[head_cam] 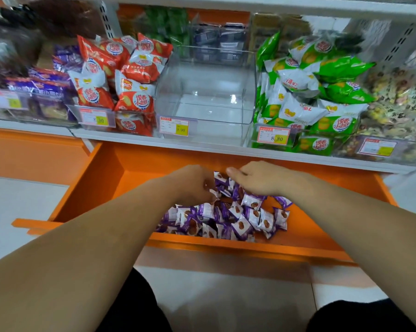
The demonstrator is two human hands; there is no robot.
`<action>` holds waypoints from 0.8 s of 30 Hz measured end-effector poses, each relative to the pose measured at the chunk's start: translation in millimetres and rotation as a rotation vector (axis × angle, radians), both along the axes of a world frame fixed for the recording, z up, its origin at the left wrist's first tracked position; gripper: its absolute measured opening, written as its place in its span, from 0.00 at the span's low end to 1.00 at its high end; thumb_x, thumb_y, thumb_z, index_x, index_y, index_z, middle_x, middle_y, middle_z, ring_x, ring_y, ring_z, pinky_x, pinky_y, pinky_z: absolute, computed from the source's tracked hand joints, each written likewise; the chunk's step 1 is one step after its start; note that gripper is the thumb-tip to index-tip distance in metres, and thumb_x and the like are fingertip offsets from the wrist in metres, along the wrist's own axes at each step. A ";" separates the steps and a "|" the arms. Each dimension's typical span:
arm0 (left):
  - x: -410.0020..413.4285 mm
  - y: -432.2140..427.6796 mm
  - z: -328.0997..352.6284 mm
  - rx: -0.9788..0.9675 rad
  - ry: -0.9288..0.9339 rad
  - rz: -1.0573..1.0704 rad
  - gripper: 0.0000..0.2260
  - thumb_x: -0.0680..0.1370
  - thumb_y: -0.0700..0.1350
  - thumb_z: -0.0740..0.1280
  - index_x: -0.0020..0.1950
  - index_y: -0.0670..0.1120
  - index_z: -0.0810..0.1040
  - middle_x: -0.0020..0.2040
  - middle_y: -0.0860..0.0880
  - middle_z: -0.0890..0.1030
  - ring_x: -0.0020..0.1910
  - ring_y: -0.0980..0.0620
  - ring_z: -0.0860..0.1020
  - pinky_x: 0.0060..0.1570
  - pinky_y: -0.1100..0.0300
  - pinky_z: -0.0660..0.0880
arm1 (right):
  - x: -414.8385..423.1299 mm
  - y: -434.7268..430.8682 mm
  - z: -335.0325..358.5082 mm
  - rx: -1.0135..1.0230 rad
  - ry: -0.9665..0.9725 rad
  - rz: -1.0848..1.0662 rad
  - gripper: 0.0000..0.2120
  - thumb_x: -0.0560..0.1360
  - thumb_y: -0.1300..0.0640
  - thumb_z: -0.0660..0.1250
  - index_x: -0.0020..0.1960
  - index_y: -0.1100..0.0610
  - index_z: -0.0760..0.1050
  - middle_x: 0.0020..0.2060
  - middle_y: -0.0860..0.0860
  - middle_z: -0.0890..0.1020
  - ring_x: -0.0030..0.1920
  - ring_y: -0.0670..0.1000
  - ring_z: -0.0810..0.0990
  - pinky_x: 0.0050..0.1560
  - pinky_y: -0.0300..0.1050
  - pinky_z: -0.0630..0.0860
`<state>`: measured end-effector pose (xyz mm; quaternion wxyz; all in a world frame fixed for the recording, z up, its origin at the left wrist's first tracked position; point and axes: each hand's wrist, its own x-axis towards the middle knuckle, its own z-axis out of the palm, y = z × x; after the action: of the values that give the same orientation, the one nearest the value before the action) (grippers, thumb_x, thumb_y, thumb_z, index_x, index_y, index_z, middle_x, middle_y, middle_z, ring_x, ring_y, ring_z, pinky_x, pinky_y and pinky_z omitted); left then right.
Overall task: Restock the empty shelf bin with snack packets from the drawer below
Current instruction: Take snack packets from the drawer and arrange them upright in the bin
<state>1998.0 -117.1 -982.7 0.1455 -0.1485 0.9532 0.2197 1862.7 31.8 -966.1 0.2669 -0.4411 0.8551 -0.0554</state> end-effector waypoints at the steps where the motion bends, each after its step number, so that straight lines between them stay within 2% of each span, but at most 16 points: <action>1: 2.0 0.2 -2.4 0.000 -0.037 -0.003 0.14 0.79 0.55 0.70 0.60 0.49 0.81 0.53 0.51 0.80 0.52 0.50 0.78 0.54 0.54 0.78 | 0.4 0.1 -2.7 0.033 -0.019 -0.020 0.33 0.83 0.33 0.44 0.40 0.57 0.73 0.34 0.52 0.77 0.36 0.51 0.77 0.42 0.47 0.72; 3: 5.5 1.4 -15.0 0.076 -0.186 -0.001 0.11 0.80 0.54 0.68 0.56 0.48 0.83 0.51 0.50 0.83 0.50 0.50 0.82 0.54 0.53 0.80 | 3.7 3.4 -8.5 0.124 -0.169 -0.102 0.36 0.82 0.32 0.43 0.54 0.60 0.77 0.38 0.55 0.84 0.40 0.54 0.85 0.49 0.49 0.80; 4: 7.7 5.9 -22.1 0.124 -0.291 -0.001 0.11 0.80 0.55 0.68 0.53 0.49 0.83 0.49 0.49 0.85 0.48 0.50 0.84 0.52 0.53 0.82 | 7.7 6.2 -12.0 0.195 -0.263 -0.129 0.38 0.82 0.31 0.43 0.64 0.60 0.75 0.44 0.58 0.87 0.45 0.57 0.87 0.54 0.54 0.82; 6: 10.6 19.2 -34.3 0.111 -0.417 -0.048 0.13 0.80 0.58 0.67 0.48 0.49 0.81 0.46 0.48 0.85 0.46 0.49 0.84 0.51 0.52 0.82 | 19.9 12.0 -15.4 0.333 -0.366 -0.130 0.41 0.80 0.29 0.42 0.75 0.59 0.69 0.61 0.62 0.83 0.62 0.61 0.83 0.66 0.58 0.77; 7: 10.2 25.7 -37.2 0.055 -0.420 -0.090 0.15 0.81 0.59 0.65 0.46 0.49 0.79 0.44 0.48 0.84 0.45 0.49 0.83 0.50 0.53 0.81 | 25.9 14.6 -17.8 0.371 -0.386 -0.138 0.43 0.79 0.28 0.41 0.76 0.59 0.68 0.64 0.63 0.81 0.65 0.62 0.81 0.68 0.58 0.75; 8: 10.0 31.3 -36.9 -0.010 -0.401 -0.121 0.16 0.82 0.60 0.63 0.44 0.49 0.78 0.42 0.49 0.82 0.45 0.49 0.81 0.48 0.54 0.78 | 31.3 17.6 -20.1 0.378 -0.395 -0.149 0.44 0.79 0.28 0.41 0.76 0.60 0.68 0.64 0.63 0.81 0.63 0.61 0.81 0.67 0.57 0.76; 10: 10.4 36.6 -34.7 -0.074 -0.354 -0.112 0.20 0.83 0.61 0.59 0.43 0.48 0.76 0.40 0.49 0.79 0.44 0.50 0.79 0.46 0.55 0.74 | 39.1 22.2 -23.2 0.312 -0.345 -0.155 0.45 0.79 0.29 0.39 0.74 0.63 0.70 0.58 0.62 0.82 0.58 0.59 0.82 0.66 0.54 0.75; 12: 12.9 33.8 -34.4 -0.082 -0.373 -0.054 0.24 0.82 0.65 0.56 0.48 0.46 0.78 0.41 0.50 0.83 0.43 0.50 0.83 0.49 0.55 0.78 | 43.1 27.5 -26.2 0.251 -0.311 -0.150 0.47 0.79 0.29 0.37 0.71 0.65 0.72 0.51 0.61 0.83 0.51 0.57 0.82 0.63 0.52 0.75; 13: 15.4 31.9 -35.1 -0.054 -0.396 -0.007 0.25 0.82 0.66 0.55 0.50 0.46 0.80 0.42 0.49 0.85 0.42 0.50 0.85 0.50 0.54 0.80 | 45.2 30.4 -26.9 0.229 -0.313 -0.154 0.48 0.79 0.29 0.36 0.71 0.65 0.72 0.50 0.62 0.83 0.51 0.58 0.83 0.62 0.52 0.76; 15: 19.4 32.1 -34.7 0.029 -0.436 0.085 0.25 0.82 0.66 0.56 0.52 0.46 0.81 0.43 0.47 0.87 0.41 0.49 0.86 0.49 0.53 0.83 | 48.4 34.4 -26.6 0.214 -0.326 -0.177 0.48 0.78 0.27 0.36 0.75 0.62 0.70 0.61 0.63 0.81 0.60 0.61 0.81 0.65 0.55 0.74; 17: 21.1 34.6 -30.8 0.111 -0.486 0.140 0.24 0.82 0.63 0.59 0.55 0.44 0.81 0.45 0.46 0.86 0.41 0.49 0.86 0.47 0.54 0.84 | 49.3 36.1 -26.0 0.238 -0.381 -0.214 0.47 0.77 0.25 0.38 0.80 0.57 0.62 0.76 0.59 0.70 0.72 0.61 0.73 0.73 0.59 0.69; 18: 21.2 35.8 -29.0 0.154 -0.513 0.161 0.23 0.82 0.61 0.61 0.58 0.42 0.80 0.46 0.44 0.86 0.42 0.48 0.87 0.46 0.53 0.85 | 48.1 36.3 -26.9 0.265 -0.423 -0.237 0.47 0.76 0.25 0.39 0.82 0.56 0.59 0.78 0.59 0.67 0.73 0.61 0.72 0.73 0.60 0.69; 19: 20.8 35.6 -28.8 0.193 -0.535 0.176 0.21 0.82 0.59 0.63 0.61 0.41 0.78 0.47 0.43 0.86 0.41 0.48 0.87 0.45 0.52 0.85 | 45.8 35.6 -28.4 0.299 -0.451 -0.256 0.46 0.77 0.25 0.41 0.83 0.55 0.55 0.77 0.60 0.68 0.71 0.61 0.75 0.71 0.59 0.72; 21: 17.5 32.8 -29.6 0.206 -0.523 0.174 0.18 0.83 0.54 0.64 0.64 0.41 0.75 0.46 0.41 0.86 0.41 0.46 0.87 0.45 0.51 0.85 | 37.1 30.9 -32.5 0.355 -0.435 -0.246 0.45 0.78 0.26 0.42 0.83 0.56 0.52 0.68 0.61 0.78 0.62 0.59 0.82 0.64 0.56 0.78; 22: 13.9 30.1 -30.5 0.174 -0.483 0.152 0.16 0.83 0.53 0.64 0.63 0.41 0.75 0.46 0.41 0.86 0.42 0.45 0.87 0.45 0.52 0.85 | 31.1 27.2 -33.3 0.366 -0.409 -0.221 0.44 0.78 0.26 0.43 0.82 0.56 0.55 0.61 0.59 0.83 0.57 0.57 0.85 0.59 0.55 0.80; 24: 3.5 22.1 -33.4 0.084 -0.373 0.073 0.15 0.83 0.53 0.64 0.62 0.43 0.78 0.50 0.43 0.85 0.47 0.45 0.85 0.46 0.54 0.83 | 17.4 17.1 -32.5 0.345 -0.322 -0.152 0.40 0.80 0.29 0.44 0.78 0.57 0.63 0.53 0.56 0.83 0.51 0.55 0.85 0.51 0.53 0.82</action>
<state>2001.5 -95.1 -1016.1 0.3176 -0.2151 0.8936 0.2330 1880.1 48.9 -998.6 0.4660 -0.3088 0.8292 0.0021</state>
